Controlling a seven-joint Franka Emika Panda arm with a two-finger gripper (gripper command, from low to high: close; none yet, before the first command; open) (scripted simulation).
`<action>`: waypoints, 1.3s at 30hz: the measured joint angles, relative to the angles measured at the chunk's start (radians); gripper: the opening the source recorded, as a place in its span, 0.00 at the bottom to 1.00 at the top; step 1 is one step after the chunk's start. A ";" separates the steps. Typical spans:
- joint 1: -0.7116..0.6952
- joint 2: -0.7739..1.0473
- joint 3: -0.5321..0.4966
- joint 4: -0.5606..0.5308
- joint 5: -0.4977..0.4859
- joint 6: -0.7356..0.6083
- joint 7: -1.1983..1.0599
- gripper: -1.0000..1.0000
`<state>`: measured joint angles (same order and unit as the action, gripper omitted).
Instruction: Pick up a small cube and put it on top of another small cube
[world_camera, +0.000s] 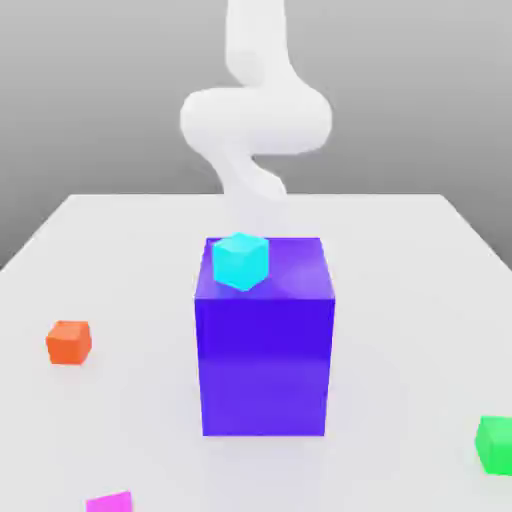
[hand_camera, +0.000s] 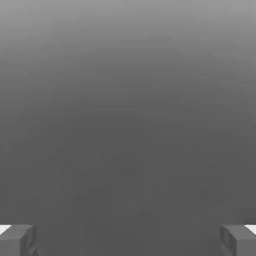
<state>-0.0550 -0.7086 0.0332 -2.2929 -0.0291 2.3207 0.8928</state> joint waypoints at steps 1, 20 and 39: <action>-0.024 0.039 0.014 0.003 -0.013 0.009 0.040 0.50; -0.285 0.730 0.094 0.057 -0.216 0.164 0.735 0.50; -0.320 1.257 0.047 0.111 -0.075 0.408 0.986 0.00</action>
<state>-0.3750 0.5486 0.0804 -2.1815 -0.1040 2.7288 1.8791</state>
